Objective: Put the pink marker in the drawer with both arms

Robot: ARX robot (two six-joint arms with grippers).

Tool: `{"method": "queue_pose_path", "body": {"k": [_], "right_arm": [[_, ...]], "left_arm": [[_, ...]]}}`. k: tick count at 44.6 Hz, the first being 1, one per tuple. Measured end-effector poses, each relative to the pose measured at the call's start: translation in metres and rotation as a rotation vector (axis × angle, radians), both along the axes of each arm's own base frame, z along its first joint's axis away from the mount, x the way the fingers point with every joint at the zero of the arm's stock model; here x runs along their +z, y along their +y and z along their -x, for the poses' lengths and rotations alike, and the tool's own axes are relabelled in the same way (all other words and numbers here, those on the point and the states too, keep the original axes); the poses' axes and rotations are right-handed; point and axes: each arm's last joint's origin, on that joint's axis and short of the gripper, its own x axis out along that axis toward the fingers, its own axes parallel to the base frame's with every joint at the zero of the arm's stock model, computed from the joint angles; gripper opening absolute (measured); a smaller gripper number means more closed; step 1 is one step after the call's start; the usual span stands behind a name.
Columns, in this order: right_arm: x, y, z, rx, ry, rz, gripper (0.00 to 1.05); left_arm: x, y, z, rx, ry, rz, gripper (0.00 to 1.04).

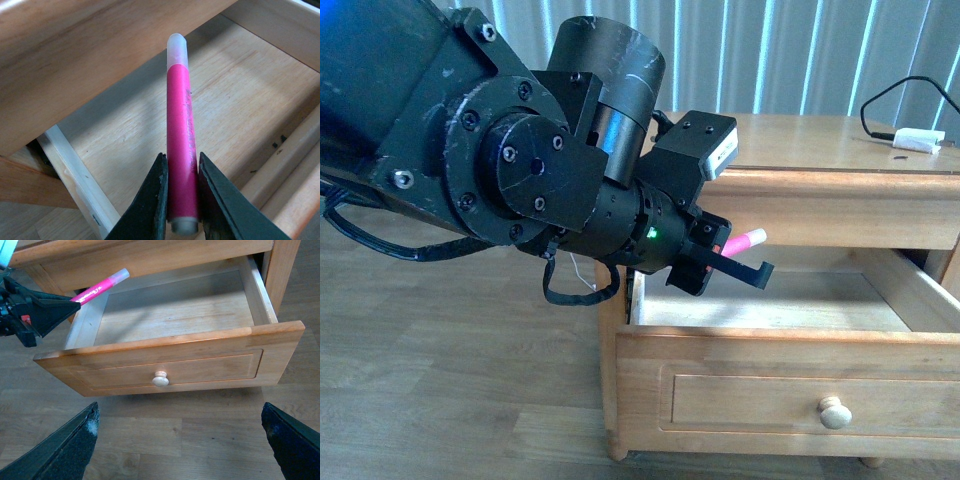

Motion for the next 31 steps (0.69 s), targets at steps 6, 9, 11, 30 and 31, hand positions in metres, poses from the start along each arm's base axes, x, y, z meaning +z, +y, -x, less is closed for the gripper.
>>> {"method": "queue_pose_path", "body": {"k": [6,9,11,30,31], "right_arm": [[0.000,0.000,0.000,0.000,0.000,0.000,0.96],[0.000,0.000,0.000,0.000,0.000,0.000,0.96],[0.000,0.000,0.000,0.000,0.000,0.000,0.96],[0.000,0.000,0.000,0.000,0.000,0.000,0.96],[0.000,0.000,0.000,0.000,0.000,0.000,0.96]], "left_arm": [[-0.007,-0.002,-0.004,0.005,0.019,-0.005,0.15],[-0.011,-0.003,-0.005,0.006,0.035,-0.005,0.26],[-0.012,-0.004,-0.005,0.006,0.038,-0.005,0.31],[0.002,0.003,0.009,0.176,-0.010,0.032,0.97],[0.005,0.006,0.012,0.198,-0.023,0.038,1.00]]}}
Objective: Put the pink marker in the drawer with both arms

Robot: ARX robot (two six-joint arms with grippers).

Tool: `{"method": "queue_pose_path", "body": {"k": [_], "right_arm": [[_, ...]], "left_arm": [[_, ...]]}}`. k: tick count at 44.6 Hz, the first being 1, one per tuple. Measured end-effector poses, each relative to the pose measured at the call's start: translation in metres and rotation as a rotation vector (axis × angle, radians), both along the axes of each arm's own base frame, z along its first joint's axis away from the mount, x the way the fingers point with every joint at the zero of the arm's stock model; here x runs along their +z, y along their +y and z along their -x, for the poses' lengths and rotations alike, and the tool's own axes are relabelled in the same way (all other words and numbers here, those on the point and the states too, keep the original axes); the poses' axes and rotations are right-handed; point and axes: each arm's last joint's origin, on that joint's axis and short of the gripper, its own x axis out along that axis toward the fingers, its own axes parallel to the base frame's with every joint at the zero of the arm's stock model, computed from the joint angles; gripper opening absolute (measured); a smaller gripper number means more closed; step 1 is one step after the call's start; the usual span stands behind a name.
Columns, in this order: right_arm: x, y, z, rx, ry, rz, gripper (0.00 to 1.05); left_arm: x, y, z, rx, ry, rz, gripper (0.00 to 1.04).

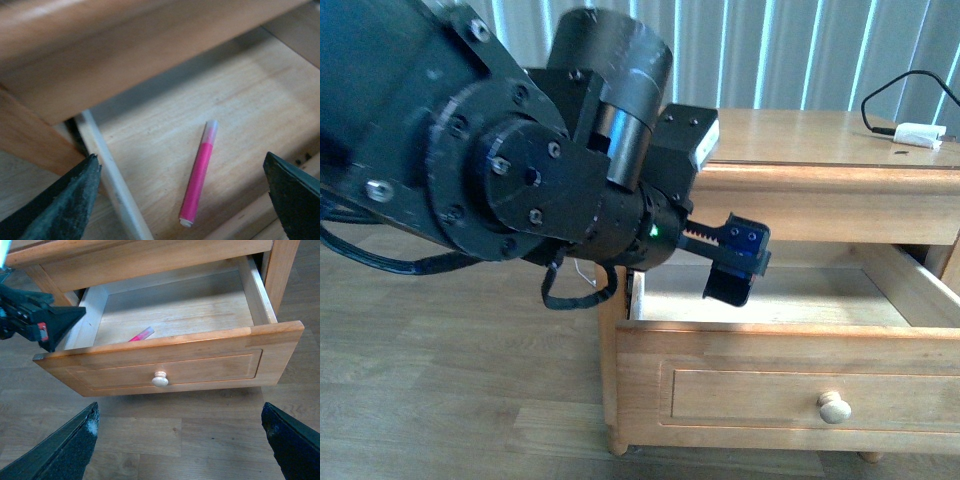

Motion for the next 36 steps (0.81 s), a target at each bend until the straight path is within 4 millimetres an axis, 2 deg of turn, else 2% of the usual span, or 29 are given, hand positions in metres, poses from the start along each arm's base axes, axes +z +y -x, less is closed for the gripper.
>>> {"method": "queue_pose_path", "body": {"k": [7,16,30,36], "right_arm": [[0.000,0.000,0.000,0.000,0.000,0.000,0.96],[0.000,0.000,0.000,0.000,0.000,0.000,0.96],[0.000,0.000,0.000,0.000,0.000,0.000,0.96],[0.000,0.000,0.000,0.000,0.000,0.000,0.96]], "left_arm": [[0.025,0.015,0.019,0.095,-0.070,0.074,0.98],[0.053,0.046,0.062,0.215,-0.159,0.139,0.98],[0.075,0.099,0.134,0.373,-0.231,0.187,0.98],[0.078,0.129,0.178,0.492,-0.256,0.207,0.98]]}}
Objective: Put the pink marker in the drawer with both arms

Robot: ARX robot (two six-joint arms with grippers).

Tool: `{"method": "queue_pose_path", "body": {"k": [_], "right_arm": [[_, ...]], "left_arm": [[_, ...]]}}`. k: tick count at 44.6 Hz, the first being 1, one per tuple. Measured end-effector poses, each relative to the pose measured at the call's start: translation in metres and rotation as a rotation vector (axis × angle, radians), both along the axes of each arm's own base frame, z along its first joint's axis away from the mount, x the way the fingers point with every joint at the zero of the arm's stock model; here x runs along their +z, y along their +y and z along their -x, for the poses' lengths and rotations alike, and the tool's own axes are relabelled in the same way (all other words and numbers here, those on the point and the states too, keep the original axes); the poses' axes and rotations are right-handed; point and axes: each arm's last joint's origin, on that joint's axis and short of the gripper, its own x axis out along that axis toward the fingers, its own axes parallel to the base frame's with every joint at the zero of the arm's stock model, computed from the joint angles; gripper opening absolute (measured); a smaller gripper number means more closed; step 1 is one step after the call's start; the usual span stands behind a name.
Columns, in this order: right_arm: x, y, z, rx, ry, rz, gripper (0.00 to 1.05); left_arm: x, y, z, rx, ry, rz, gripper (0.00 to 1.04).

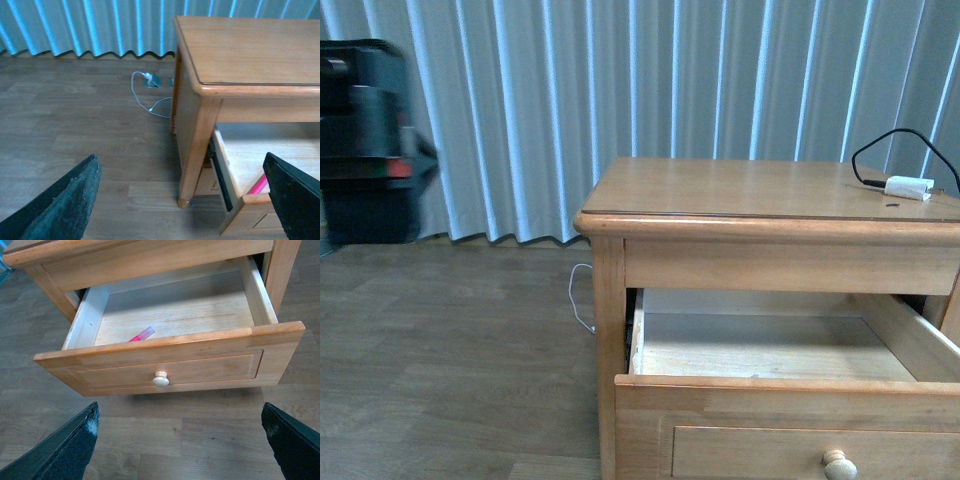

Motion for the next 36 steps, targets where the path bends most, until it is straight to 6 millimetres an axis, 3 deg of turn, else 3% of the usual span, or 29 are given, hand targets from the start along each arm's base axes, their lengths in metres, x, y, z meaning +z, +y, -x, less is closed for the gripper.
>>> {"method": "queue_pose_path", "body": {"k": [5,15,20,29,36], "right_arm": [[0.000,0.000,0.000,0.000,0.000,0.000,0.96],[0.000,0.000,0.000,0.000,0.000,0.000,0.96],[0.000,0.000,0.000,0.000,0.000,0.000,0.96],[0.000,0.000,0.000,0.000,0.000,0.000,0.96],[0.000,0.000,0.000,0.000,0.000,0.000,0.96]], "left_arm": [[-0.006,0.019,0.029,0.086,0.006,0.024,0.98],[-0.006,0.022,0.033,0.080,-0.012,0.039,0.97],[-0.016,0.030,0.039,0.010,-0.108,0.022,0.79],[-0.042,0.048,0.052,0.011,-0.108,-0.019,0.47],[-0.059,0.060,0.063,0.010,-0.112,-0.027,0.15]]}}
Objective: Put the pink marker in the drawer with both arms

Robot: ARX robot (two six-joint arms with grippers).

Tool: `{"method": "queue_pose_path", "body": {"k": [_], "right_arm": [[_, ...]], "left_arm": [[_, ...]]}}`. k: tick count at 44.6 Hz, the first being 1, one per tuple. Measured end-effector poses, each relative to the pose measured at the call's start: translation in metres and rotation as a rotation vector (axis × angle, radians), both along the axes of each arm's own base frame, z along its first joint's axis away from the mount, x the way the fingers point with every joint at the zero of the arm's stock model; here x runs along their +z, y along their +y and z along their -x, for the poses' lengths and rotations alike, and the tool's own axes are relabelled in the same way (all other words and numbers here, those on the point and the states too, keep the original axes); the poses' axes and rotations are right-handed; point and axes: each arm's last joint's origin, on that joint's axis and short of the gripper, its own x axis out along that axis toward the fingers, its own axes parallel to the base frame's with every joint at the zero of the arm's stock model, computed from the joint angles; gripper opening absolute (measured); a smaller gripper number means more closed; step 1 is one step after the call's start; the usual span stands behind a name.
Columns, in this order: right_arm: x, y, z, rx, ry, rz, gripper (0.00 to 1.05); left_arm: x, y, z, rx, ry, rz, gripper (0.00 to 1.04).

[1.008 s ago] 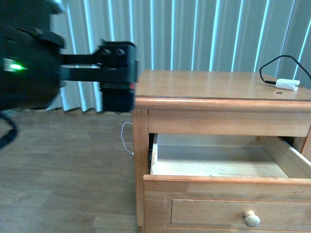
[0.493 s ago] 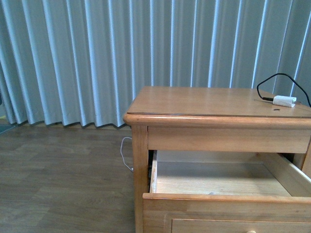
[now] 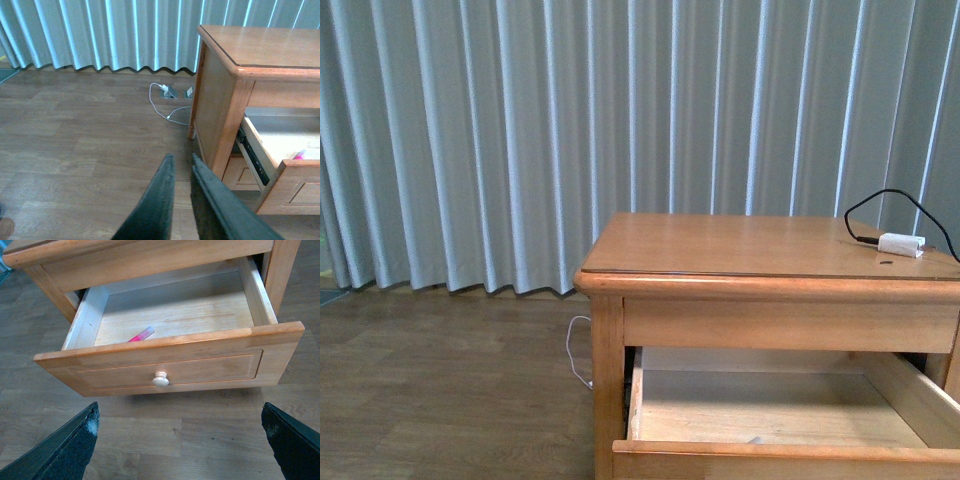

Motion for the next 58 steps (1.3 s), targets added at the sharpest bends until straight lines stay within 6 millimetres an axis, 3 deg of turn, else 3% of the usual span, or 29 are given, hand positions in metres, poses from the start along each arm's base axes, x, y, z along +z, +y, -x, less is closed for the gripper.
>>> {"method": "queue_pose_path", "body": {"k": [2,18,35,58], "right_arm": [[0.000,0.000,0.000,0.000,0.000,0.000,0.96],[0.000,0.000,0.000,0.000,0.000,0.000,0.96],[0.000,0.000,0.000,0.000,0.000,0.000,0.96],[0.000,0.000,0.000,0.000,-0.001,0.000,0.96]], "left_arm": [[-0.004,0.003,0.003,0.002,-0.003,-0.001,0.04],[-0.023,0.021,0.017,0.011,-0.005,-0.003,0.04],[-0.036,0.021,0.028,0.006,-0.016,-0.003,0.04],[-0.038,0.022,0.045,0.006,-0.027,-0.005,0.04]]}}
